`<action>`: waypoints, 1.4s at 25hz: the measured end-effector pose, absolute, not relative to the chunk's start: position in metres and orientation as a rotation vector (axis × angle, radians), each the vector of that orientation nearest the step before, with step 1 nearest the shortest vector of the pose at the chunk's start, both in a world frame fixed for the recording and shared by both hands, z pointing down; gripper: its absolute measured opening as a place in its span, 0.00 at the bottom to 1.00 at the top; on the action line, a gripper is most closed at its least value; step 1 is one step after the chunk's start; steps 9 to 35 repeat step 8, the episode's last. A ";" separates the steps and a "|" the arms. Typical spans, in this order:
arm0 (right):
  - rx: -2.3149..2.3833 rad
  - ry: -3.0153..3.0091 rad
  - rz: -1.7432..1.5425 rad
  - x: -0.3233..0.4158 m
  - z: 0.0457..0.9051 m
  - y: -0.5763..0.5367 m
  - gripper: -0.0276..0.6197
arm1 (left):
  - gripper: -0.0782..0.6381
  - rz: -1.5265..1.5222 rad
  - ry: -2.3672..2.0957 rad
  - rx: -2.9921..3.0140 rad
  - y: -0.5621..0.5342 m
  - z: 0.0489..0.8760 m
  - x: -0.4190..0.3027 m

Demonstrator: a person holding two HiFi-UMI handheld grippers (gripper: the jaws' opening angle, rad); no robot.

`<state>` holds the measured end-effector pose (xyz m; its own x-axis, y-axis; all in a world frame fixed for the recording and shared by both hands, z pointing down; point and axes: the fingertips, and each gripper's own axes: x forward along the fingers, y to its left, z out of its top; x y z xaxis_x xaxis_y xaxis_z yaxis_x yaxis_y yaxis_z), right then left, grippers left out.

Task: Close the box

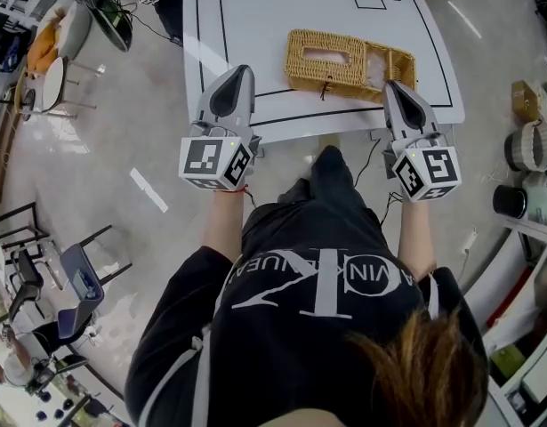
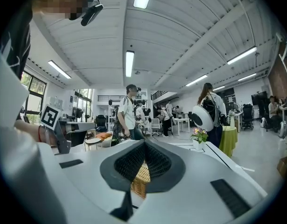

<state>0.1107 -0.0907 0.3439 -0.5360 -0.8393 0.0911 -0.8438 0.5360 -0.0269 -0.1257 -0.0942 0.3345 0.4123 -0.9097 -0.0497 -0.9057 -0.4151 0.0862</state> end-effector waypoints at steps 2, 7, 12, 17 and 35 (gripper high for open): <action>1.486 -2.691 0.113 0.112 0.345 -0.091 0.04 | 0.12 -0.135 -1.669 2.601 -0.095 0.336 -0.126; 1.493 -2.688 0.126 0.114 0.347 -0.094 0.04 | 0.12 -0.133 -1.668 2.598 -0.098 0.338 -0.127; 1.491 -2.688 0.126 0.114 0.348 -0.095 0.04 | 0.12 -0.134 -1.668 2.596 -0.099 0.338 -0.127; 1.491 -2.688 0.126 0.114 0.348 -0.095 0.04 | 0.12 -0.134 -1.668 2.596 -0.099 0.338 -0.127; 1.491 -2.688 0.126 0.114 0.348 -0.095 0.04 | 0.12 -0.134 -1.668 2.596 -0.099 0.338 -0.127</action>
